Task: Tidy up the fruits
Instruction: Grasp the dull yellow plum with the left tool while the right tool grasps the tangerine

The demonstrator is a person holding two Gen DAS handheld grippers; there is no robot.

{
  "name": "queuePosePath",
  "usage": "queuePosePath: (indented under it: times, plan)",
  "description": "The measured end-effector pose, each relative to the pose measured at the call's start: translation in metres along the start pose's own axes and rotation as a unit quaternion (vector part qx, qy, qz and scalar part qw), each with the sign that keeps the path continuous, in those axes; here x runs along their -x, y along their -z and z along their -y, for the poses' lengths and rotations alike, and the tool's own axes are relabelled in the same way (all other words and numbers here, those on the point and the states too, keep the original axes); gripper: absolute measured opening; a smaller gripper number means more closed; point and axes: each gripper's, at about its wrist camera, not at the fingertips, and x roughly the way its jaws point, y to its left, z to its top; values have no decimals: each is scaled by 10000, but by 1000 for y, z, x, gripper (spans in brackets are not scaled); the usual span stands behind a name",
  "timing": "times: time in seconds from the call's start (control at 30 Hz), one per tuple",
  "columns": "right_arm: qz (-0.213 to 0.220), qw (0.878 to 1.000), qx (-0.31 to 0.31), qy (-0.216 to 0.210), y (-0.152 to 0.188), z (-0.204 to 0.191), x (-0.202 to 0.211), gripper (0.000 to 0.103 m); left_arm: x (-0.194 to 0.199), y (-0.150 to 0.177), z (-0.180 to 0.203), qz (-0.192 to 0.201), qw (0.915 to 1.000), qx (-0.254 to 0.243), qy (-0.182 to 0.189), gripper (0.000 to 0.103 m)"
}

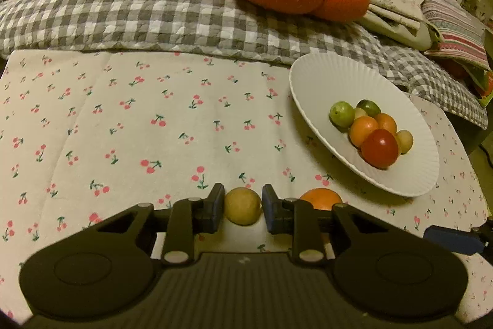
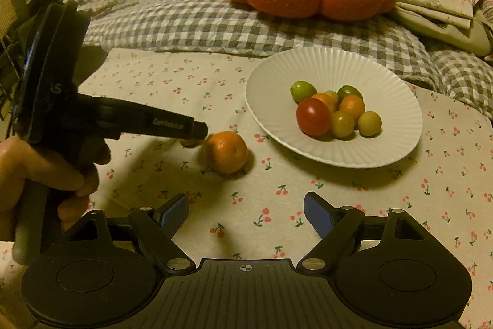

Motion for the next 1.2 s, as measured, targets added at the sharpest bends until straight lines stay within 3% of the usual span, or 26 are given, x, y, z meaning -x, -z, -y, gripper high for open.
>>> queuePosePath:
  times: [0.4,0.57,0.83,0.9,0.93,0.97,1.0,1.2]
  plan:
    - [256,9993,-202,-164,-3,-3,-28,84,26,-4,-25,-118,9980,359,-511,25]
    - [523,9982,-192,-231,0,-7,-45,83,31,-5,-36,-137,9969,582,-512,25]
    - [690,9965,-423,-212,-2,-2,-59,81,32,-5,-30,-99,9974,525,-483,25]
    - [706,9963,-444,-201,-3,-3,-61,75,31,-5,-31,-100,9974,522,-494,25]
    - [719,9962,-446,-214,-3,-3,-61,66,31,-4,-31,-102,9973,537,-495,25]
    - [723,9960,-455,-253,-3,-4,-62,47,31,-4,-32,-105,9972,546,-496,25]
    - [704,9961,-446,-297,-3,-4,-62,37,31,-4,-32,-107,9972,548,-500,25]
    - [735,9961,-386,-313,-7,-9,-54,38,32,-4,-30,-63,9975,483,-521,25]
